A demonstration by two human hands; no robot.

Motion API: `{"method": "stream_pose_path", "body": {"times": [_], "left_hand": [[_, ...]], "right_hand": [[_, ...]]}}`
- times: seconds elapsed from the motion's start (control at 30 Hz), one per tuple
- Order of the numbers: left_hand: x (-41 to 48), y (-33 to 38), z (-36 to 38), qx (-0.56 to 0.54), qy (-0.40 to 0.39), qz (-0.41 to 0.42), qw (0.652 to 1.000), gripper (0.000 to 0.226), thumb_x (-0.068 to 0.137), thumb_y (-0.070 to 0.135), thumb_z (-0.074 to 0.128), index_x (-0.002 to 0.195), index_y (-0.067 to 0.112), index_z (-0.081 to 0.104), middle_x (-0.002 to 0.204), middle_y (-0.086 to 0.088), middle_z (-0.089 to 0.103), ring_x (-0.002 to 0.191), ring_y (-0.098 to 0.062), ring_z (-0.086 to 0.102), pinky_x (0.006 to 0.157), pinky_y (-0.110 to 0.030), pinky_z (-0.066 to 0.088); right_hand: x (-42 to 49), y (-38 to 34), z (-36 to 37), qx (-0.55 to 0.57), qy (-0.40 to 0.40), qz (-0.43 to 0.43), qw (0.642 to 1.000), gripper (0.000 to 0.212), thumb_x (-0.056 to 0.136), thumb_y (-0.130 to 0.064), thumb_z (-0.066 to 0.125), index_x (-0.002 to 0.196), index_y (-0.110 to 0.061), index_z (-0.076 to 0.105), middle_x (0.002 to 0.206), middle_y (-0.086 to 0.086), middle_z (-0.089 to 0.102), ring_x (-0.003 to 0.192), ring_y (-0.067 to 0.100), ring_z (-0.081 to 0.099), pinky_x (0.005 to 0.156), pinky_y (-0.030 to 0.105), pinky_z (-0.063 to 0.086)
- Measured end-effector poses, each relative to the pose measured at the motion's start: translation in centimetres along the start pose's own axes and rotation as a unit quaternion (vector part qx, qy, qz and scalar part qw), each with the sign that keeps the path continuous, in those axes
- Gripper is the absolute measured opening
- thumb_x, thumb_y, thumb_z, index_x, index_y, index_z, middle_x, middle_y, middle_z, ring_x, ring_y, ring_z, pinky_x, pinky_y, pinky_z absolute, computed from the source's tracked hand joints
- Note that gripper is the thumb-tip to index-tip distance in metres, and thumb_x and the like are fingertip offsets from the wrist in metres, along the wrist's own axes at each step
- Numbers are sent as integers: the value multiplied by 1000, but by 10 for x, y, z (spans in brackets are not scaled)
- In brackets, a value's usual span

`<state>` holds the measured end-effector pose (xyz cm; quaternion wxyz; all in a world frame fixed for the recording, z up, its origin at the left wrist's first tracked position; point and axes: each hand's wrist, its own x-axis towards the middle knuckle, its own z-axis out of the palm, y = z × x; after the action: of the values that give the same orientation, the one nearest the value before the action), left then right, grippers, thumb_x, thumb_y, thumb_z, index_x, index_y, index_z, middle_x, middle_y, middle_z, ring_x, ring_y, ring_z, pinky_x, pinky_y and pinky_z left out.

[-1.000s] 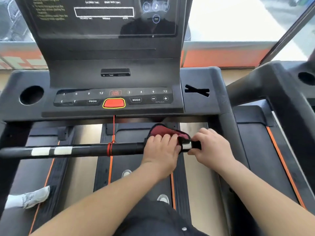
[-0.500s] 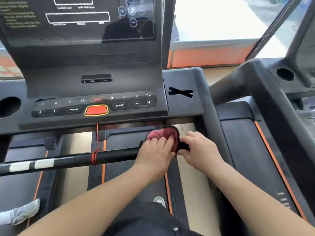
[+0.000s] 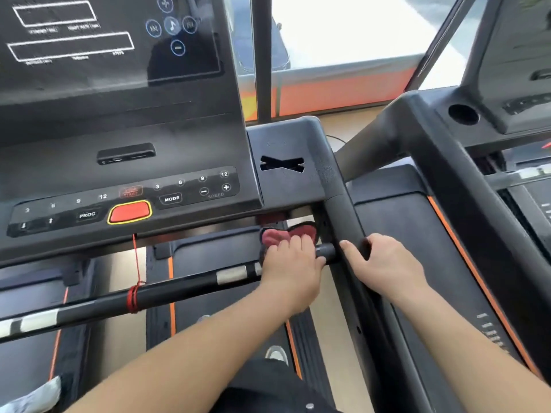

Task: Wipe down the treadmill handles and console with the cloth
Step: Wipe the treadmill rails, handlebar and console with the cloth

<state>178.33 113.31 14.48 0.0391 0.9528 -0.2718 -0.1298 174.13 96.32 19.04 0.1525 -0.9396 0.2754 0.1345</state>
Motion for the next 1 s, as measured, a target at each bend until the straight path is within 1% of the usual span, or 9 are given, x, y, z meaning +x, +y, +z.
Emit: {"method": "stream_pose_path", "body": {"times": [0.1, 0.23, 0.37, 0.47, 0.57, 0.67, 0.77, 0.93, 1.0], "left_hand": [[23, 3, -12, -20, -31, 41, 998, 33, 106, 38, 30, 128, 25, 51, 121, -7, 59, 111, -35, 60, 82, -46, 48], [-12, -20, 5, -85, 39, 103, 990, 65, 103, 47, 23, 158, 13, 29, 153, -7, 49, 133, -28, 53, 106, -43, 45], [4, -48, -2, -117, -50, 136, 983, 70, 104, 47, 37, 163, 26, 6, 163, 0, 37, 139, -27, 48, 108, -40, 45], [32, -49, -20, -126, -156, 76, 977, 68, 95, 72, 43, 148, 30, 37, 137, -3, 62, 120, -30, 61, 89, -37, 49], [25, -32, -16, -37, -130, 10, 991, 64, 90, 83, 33, 109, 25, 51, 114, -3, 68, 106, -29, 65, 77, -38, 44], [-2, -16, 4, 68, -13, -18, 997, 60, 98, 68, 21, 113, 20, 53, 106, -3, 65, 96, -30, 64, 77, -41, 44], [-8, -16, 17, 47, 38, 40, 997, 53, 98, 50, 30, 115, 11, 63, 96, -5, 65, 80, -30, 61, 67, -41, 45], [45, -12, -22, -100, -67, 108, 987, 35, 110, 35, 24, 115, 16, 53, 120, -10, 63, 111, -36, 62, 87, -47, 51], [57, -1, -22, -104, -108, 72, 986, 31, 109, 24, 25, 120, 13, 51, 126, -13, 62, 114, -38, 61, 88, -45, 49]], "right_hand": [[1, -1, -1, -32, -4, -7, 999, 60, 91, -75, 36, 89, -18, 55, 94, 0, 63, 89, 25, 63, 75, 39, 55], [1, -1, -1, -42, -13, -5, 999, 62, 92, -76, 33, 100, -18, 57, 105, 1, 63, 100, 27, 65, 80, 39, 54], [-1, -4, -3, -64, -22, -8, 998, 61, 96, -70, 33, 105, -14, 55, 113, 6, 62, 109, 30, 63, 83, 40, 51], [1, -8, -8, -69, -34, -6, 997, 62, 97, -69, 32, 111, -13, 55, 118, 7, 61, 112, 31, 62, 83, 39, 48], [3, -8, -9, -76, -44, -4, 996, 64, 97, -69, 32, 115, -13, 55, 121, 7, 62, 114, 33, 62, 84, 40, 48], [5, -9, -11, -82, -49, -2, 995, 64, 97, -69, 33, 114, -12, 56, 121, 8, 63, 112, 32, 63, 82, 39, 48], [6, -10, -12, -76, -55, 2, 996, 62, 97, -68, 36, 110, -12, 57, 118, 8, 65, 108, 32, 64, 76, 38, 45], [5, -15, -20, -72, -69, 13, 995, 56, 97, -67, 39, 105, -15, 56, 116, 8, 66, 108, 32, 64, 79, 38, 48], [3, -16, -19, -71, -72, 15, 995, 51, 97, -67, 39, 98, -17, 51, 114, 7, 67, 107, 31, 64, 80, 38, 49]]}}
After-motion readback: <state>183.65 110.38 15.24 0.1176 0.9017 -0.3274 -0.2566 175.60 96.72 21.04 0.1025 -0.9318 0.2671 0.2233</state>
